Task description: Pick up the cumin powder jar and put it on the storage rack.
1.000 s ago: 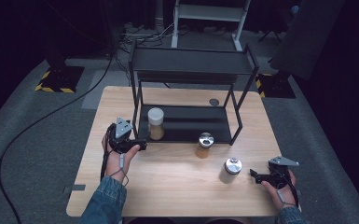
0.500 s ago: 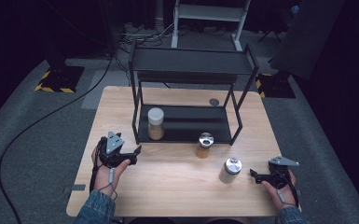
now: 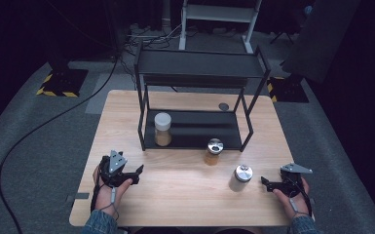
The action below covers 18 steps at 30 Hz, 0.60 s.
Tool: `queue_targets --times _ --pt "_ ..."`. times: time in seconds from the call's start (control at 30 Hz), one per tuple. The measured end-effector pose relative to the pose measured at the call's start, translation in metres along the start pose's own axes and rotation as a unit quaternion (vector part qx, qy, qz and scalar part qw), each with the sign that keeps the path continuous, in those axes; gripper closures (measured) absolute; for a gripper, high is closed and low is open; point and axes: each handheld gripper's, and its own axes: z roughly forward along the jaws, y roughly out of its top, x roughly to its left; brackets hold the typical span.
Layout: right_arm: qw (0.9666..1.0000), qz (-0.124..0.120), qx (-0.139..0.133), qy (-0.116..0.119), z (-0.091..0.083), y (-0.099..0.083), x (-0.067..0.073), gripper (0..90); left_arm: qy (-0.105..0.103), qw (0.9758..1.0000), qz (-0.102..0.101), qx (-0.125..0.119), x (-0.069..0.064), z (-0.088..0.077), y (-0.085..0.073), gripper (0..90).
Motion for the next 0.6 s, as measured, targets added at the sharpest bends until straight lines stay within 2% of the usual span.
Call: queue_targets --times 0.47,0.6 --pt "1.0000 0.000 0.000 0.000 0.000 0.000 0.000 3.3 -0.007 0.9993 -0.010 0.036 0.001 0.004 -0.016 8.8" --pt "1.0000 0.000 0.000 0.000 0.000 0.000 0.000 3.3 -0.007 0.9989 -0.008 0.045 0.000 0.004 -0.018 8.8"
